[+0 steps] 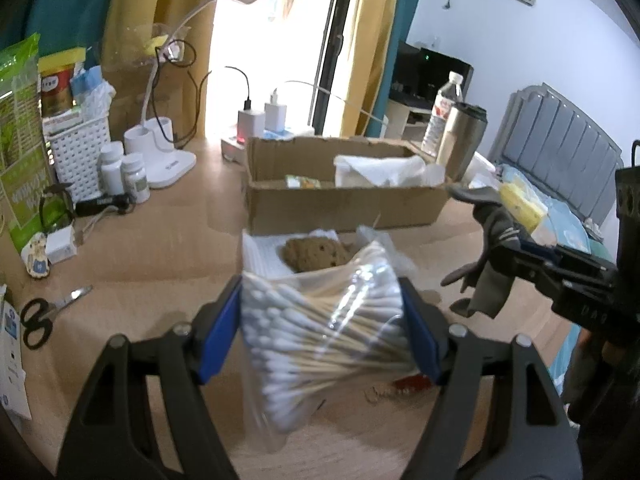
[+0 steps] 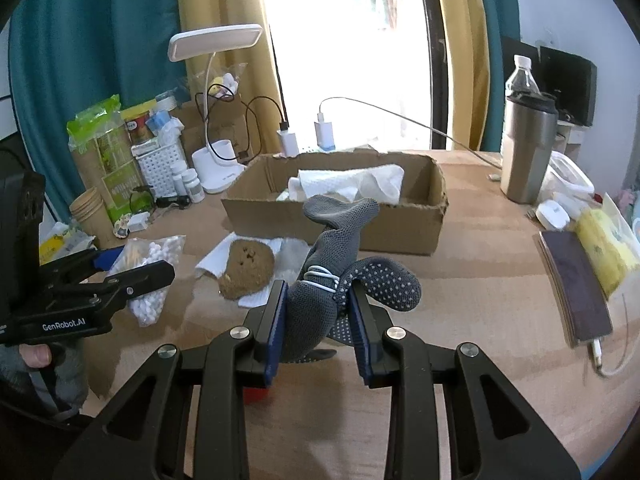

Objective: Organize soft objects
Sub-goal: 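Carry the sock and swab bag over the box, lowering the sock with the right tool, then release the sock into the box with right tool while left tool drops the swab bag, then grasp the bubble-wrap bag with right tool while left tool grasps the teddy-bear sponge, then carry the bubble-wrap bag and teddy sponge over the cardboard box with both tools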

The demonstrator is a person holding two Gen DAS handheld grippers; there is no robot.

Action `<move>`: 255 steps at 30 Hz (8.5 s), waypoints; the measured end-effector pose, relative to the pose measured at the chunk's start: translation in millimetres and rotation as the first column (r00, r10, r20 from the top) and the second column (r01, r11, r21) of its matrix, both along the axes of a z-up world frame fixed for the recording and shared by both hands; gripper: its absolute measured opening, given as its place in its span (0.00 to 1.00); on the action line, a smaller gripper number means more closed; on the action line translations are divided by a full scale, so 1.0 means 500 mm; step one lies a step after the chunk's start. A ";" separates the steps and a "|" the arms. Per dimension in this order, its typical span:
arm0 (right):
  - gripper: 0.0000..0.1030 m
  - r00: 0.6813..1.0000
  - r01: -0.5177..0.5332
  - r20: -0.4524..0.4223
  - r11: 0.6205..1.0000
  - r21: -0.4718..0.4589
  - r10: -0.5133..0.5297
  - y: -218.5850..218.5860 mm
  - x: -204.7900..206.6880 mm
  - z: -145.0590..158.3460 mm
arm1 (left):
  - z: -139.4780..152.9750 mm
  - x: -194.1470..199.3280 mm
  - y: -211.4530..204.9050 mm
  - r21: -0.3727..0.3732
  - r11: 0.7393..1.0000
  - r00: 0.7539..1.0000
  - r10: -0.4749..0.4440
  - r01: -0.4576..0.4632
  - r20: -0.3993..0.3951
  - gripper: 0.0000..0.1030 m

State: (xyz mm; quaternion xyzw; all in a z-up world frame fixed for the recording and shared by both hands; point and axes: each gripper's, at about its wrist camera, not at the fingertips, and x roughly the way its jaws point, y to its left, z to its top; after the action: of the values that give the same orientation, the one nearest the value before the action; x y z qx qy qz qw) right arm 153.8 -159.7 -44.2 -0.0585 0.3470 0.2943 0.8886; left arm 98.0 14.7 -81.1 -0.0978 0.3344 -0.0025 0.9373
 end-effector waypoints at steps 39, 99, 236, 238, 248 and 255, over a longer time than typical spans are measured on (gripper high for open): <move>0.31 0.996 -0.072 0.060 0.997 0.020 0.070 0.098 0.234 0.034 | 0.039 0.186 0.113 0.017 0.994 0.992 0.108 -0.109 0.059 0.73; 0.54 1.000 0.000 0.011 0.997 -0.081 0.001 0.051 0.286 -0.031 | 0.045 0.312 0.088 0.066 0.995 0.994 0.071 -0.076 0.079 0.85; 0.41 0.997 -0.074 0.035 0.997 0.001 0.074 -0.009 0.142 0.001 | 0.032 0.181 -0.085 0.136 0.984 0.993 -0.114 0.112 0.010 0.55; 0.41 0.996 -0.072 0.045 0.997 0.001 0.072 -0.013 0.148 0.010 | 0.038 0.188 -0.086 0.132 0.985 0.993 -0.116 0.113 0.019 0.55; 0.41 0.996 -0.059 0.068 0.998 0.015 0.057 -0.013 0.185 0.033 | 0.053 0.226 -0.091 0.123 0.984 0.991 -0.131 0.126 0.029 0.55; 0.41 0.997 -0.055 0.062 0.998 0.033 0.053 -0.015 0.217 0.027 | 0.053 0.267 -0.096 0.114 0.984 0.989 -0.144 0.139 0.032 0.55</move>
State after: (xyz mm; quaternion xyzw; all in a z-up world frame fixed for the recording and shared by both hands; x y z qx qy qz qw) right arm 262.1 -167.1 -30.8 -0.0613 0.3130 0.3223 0.8913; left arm 231.5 -33.6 -54.7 -0.0212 0.3212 -0.0522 0.9453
